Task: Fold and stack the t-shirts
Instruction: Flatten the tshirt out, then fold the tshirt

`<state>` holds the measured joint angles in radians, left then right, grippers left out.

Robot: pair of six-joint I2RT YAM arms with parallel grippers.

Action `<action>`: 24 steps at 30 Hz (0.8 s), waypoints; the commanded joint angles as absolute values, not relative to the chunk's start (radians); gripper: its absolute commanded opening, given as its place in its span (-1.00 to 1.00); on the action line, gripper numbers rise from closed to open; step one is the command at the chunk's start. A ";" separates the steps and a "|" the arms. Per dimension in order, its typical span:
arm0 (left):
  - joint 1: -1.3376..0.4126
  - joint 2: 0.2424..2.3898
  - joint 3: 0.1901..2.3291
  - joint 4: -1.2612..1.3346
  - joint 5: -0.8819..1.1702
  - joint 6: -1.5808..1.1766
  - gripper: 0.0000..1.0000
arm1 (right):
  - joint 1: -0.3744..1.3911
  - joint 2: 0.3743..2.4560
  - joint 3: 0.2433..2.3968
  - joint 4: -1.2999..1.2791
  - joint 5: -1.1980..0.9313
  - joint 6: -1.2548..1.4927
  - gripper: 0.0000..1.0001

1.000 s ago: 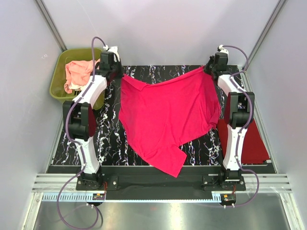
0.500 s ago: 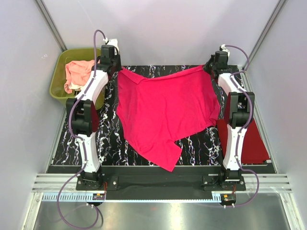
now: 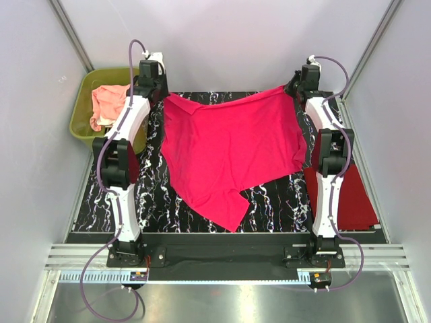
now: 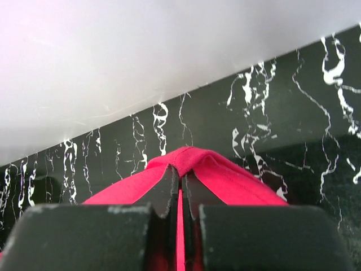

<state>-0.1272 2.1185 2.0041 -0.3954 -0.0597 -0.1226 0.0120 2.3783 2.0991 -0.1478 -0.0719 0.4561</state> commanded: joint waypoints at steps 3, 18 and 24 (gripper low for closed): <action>-0.175 2.057 2.051 -0.500 -0.070 -0.190 -1.00 | 0.009 2.402 2.223 -0.239 -0.106 0.413 -0.97; -0.227 1.726 1.698 -0.706 -0.166 -0.501 -1.00 | 0.006 2.238 2.069 -0.383 -0.092 0.426 -1.00; -0.230 1.626 1.553 -0.709 -0.120 -0.543 -1.00 | -0.026 2.229 2.082 -0.458 -0.091 0.413 -1.00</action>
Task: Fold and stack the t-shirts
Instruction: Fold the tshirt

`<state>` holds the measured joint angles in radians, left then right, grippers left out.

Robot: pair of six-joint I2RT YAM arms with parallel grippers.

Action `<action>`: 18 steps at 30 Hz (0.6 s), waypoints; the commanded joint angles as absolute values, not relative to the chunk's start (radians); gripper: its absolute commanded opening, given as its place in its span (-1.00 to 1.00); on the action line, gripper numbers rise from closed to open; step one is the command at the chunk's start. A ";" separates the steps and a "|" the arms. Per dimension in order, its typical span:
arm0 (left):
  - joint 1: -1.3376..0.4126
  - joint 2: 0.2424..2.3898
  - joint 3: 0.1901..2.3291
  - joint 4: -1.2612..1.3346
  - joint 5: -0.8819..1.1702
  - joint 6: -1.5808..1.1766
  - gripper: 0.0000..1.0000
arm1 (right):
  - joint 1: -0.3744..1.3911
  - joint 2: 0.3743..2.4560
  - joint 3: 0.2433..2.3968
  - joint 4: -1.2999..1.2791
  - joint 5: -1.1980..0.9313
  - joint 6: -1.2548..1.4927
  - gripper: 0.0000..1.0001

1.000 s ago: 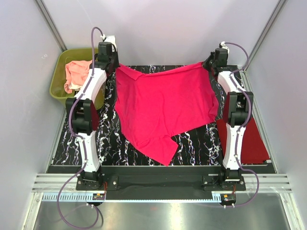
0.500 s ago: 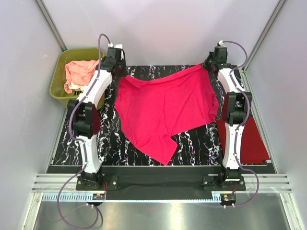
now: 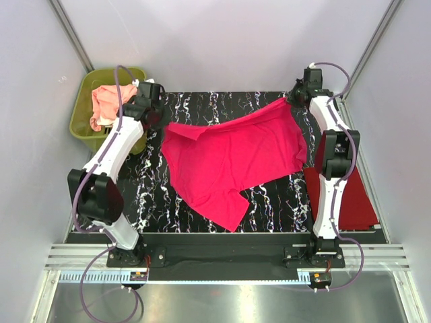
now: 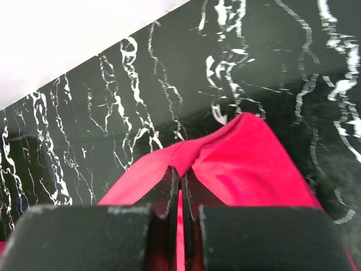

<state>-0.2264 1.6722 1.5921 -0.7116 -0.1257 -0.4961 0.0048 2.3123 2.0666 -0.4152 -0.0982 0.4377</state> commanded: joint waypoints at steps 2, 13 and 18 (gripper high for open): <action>-0.233 1.600 1.513 -0.712 -0.098 -0.548 -1.00 | -0.029 2.220 2.075 -0.469 -0.091 0.408 -1.00; -0.255 1.520 1.358 -0.686 -0.034 -0.604 -1.00 | -0.031 2.166 2.028 -0.566 -0.072 0.357 -0.98; -0.256 1.522 1.321 -0.670 -0.006 -0.620 -1.00 | -0.031 2.140 1.964 -0.577 -0.075 0.341 -0.95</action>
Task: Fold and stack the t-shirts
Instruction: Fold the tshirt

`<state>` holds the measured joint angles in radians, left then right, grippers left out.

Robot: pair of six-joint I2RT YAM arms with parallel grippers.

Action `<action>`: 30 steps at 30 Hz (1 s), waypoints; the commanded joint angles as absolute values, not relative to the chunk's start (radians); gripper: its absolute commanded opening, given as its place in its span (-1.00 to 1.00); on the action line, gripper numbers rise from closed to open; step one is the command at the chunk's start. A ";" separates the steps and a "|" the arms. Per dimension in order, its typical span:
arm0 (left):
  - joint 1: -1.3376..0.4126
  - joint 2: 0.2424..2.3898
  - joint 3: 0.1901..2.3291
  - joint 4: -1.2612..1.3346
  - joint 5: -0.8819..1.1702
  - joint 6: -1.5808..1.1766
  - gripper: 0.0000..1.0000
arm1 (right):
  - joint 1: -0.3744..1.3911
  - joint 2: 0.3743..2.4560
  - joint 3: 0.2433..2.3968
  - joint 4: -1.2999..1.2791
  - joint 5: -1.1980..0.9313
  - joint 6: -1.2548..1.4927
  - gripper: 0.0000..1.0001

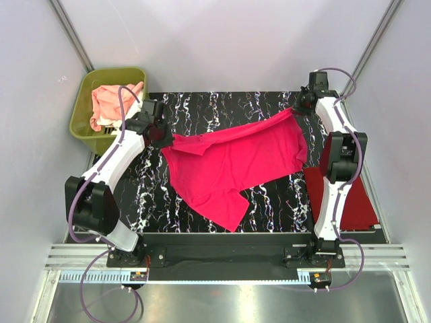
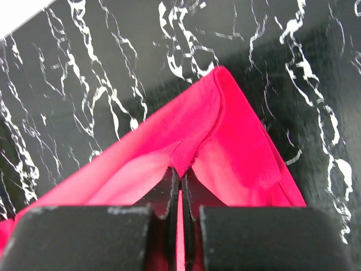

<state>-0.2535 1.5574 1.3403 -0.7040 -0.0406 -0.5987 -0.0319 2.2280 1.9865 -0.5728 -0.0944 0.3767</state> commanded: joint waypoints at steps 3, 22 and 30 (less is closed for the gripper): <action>-0.259 1.523 1.309 -0.661 0.021 -0.626 -1.00 | -0.031 2.134 1.939 -0.583 -0.068 0.334 -0.95; -0.290 1.511 1.239 -0.658 0.022 -0.618 -1.00 | -0.031 2.148 1.902 -0.601 -0.043 0.336 -0.81; -0.325 1.390 1.313 -0.730 -0.121 -0.508 0.17 | -0.031 2.074 1.786 -0.595 0.214 0.267 -0.07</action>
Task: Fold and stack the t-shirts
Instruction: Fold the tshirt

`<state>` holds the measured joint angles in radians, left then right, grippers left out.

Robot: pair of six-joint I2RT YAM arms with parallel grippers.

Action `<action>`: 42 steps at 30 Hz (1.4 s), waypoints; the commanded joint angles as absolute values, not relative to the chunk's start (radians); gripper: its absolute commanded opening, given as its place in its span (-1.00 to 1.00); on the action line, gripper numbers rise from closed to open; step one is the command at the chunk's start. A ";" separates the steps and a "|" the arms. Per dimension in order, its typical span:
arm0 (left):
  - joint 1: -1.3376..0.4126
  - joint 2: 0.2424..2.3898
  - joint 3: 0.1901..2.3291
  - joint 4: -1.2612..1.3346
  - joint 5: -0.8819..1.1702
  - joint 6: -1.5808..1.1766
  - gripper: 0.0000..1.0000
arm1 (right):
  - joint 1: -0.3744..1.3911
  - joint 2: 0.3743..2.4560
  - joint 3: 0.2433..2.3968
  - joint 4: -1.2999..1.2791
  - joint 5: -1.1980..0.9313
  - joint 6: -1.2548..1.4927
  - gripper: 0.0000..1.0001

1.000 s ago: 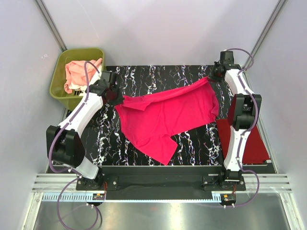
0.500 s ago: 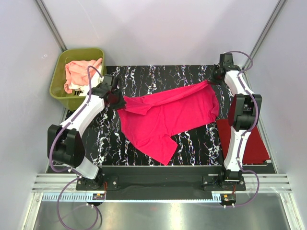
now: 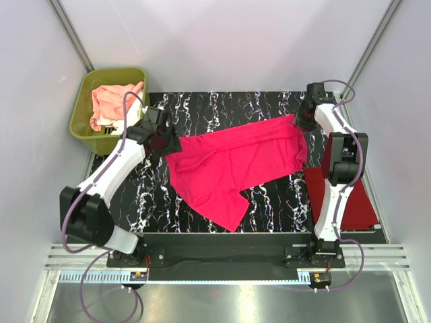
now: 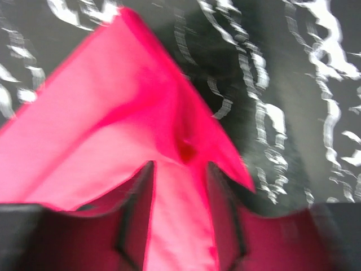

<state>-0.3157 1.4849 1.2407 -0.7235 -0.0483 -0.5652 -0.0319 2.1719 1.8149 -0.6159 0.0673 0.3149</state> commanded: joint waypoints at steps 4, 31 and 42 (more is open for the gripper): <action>-0.308 1.432 1.365 -0.689 -0.155 -0.459 0.42 | -0.031 2.101 1.808 -0.537 0.197 0.236 0.22; -0.193 1.982 1.632 -0.721 -0.245 -0.402 0.20 | -0.032 2.454 2.161 -0.508 -0.041 0.114 0.27; -0.192 2.138 1.704 -0.727 -0.230 -0.410 0.04 | -0.032 2.490 2.215 -0.528 -0.032 0.127 0.01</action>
<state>-0.1944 2.1090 1.6474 -0.7261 -0.2207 -0.4004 -0.0319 2.4866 2.1567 -0.5224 -0.0383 0.1307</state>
